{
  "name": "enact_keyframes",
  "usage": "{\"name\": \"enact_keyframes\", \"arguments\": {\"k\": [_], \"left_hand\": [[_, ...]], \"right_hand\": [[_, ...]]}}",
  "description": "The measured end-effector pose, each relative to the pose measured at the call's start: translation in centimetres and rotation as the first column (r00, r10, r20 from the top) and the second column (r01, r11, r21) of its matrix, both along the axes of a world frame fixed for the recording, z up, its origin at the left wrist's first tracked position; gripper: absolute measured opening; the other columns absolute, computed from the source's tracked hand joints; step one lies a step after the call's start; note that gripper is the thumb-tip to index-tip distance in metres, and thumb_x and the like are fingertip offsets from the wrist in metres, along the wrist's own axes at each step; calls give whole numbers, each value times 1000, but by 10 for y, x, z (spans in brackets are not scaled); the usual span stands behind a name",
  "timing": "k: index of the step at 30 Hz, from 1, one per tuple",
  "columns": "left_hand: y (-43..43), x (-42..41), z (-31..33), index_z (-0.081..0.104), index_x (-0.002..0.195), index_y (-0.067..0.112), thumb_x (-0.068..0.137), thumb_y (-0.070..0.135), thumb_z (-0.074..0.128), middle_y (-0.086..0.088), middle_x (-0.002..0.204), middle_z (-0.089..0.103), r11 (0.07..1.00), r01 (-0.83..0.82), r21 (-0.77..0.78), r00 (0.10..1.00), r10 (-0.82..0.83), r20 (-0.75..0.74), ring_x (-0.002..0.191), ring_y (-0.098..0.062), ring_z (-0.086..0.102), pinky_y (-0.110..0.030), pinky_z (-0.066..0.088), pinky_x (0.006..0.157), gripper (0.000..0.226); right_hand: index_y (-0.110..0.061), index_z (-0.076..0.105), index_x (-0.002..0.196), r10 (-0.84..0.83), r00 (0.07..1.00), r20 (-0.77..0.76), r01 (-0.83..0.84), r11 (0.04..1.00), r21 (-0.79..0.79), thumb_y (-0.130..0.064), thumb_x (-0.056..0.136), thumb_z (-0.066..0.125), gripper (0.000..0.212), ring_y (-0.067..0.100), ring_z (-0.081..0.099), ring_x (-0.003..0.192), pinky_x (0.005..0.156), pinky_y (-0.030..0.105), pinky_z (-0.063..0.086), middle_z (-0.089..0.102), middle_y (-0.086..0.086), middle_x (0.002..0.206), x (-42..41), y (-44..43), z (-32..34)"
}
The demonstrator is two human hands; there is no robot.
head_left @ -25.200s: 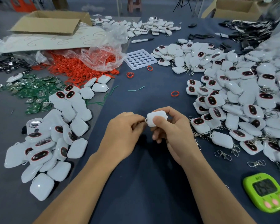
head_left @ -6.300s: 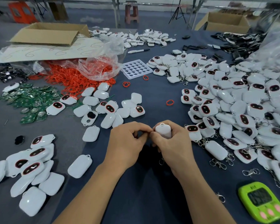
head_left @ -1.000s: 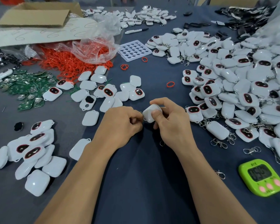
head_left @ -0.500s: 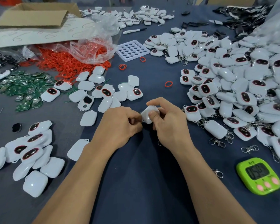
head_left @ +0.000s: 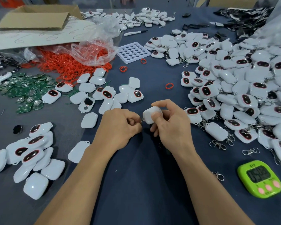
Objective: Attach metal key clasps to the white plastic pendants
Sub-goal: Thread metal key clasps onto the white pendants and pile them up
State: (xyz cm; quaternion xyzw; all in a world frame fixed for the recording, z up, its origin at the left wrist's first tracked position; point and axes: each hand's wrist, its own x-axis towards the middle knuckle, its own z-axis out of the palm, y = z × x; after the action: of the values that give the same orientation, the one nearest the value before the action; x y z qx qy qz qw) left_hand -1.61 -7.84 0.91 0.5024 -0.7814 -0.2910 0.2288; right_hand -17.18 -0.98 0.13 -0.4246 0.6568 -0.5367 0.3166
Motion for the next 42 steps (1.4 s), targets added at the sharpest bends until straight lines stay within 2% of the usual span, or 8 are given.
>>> {"name": "enact_keyframes", "arguments": {"k": [6,15,21,27,31,35,38,42], "left_hand": [[-1,2,-1,67,62,48,73,21,77,14,66,62,998,53,-28,999,-53,-1,62,-6,54,-15,39,52,31],[6,2,-1,74,77,37,76,25,75,15,72,62,994,57,-94,998,-53,41,69,-7,56,-25,43,54,12],[8,-1,-1,74,77,41,72,25,78,19,66,64,1000,-18,9,1000,18,-20,60,-2,58,-18,47,54,17],[6,-1,-2,72,79,44,69,26,74,14,62,63,998,-43,36,990,48,-136,53,0,53,-12,44,52,21],[2,1,3,79,91,46,79,24,74,10,66,69,985,88,150,947,-36,-318,58,0,56,-10,43,57,25],[0,2,5,82,83,32,79,22,79,2,73,77,949,147,281,883,3,-470,64,-5,65,-14,49,65,12],[1,2,6,81,77,31,78,28,77,0,69,75,936,190,296,873,-24,-487,61,-6,63,-14,50,64,5],[5,3,5,78,73,39,74,34,79,2,63,69,968,148,203,918,-58,-393,56,-2,53,-13,43,57,5]], "right_hand": [[-33,62,97,48,994,-96,-43,998,51,-14,102,59,20,6,56,45,44,23,47,69,-5,60,-1,-2,0],[-31,62,97,100,976,-196,-84,993,88,-18,101,60,15,9,56,46,43,18,42,67,-9,57,-1,0,4],[-32,63,91,95,994,-60,-88,991,105,-18,99,61,17,13,56,42,40,28,48,69,2,57,-4,0,6],[-24,65,93,47,992,114,-58,993,99,-7,95,60,18,20,58,44,42,29,46,70,8,59,-5,-3,5],[-9,65,100,37,926,376,-61,997,51,2,97,59,13,21,59,46,41,27,45,72,11,67,-12,-3,11],[-6,66,99,52,816,576,-71,997,10,8,96,57,17,19,58,44,40,25,43,71,13,69,-13,3,14],[-6,66,97,64,789,611,-79,997,-2,9,96,57,18,19,57,44,39,24,42,71,13,69,-11,7,15],[-7,67,96,61,802,595,-77,997,2,9,94,58,18,20,56,42,39,23,40,71,15,68,-12,8,16]]}}
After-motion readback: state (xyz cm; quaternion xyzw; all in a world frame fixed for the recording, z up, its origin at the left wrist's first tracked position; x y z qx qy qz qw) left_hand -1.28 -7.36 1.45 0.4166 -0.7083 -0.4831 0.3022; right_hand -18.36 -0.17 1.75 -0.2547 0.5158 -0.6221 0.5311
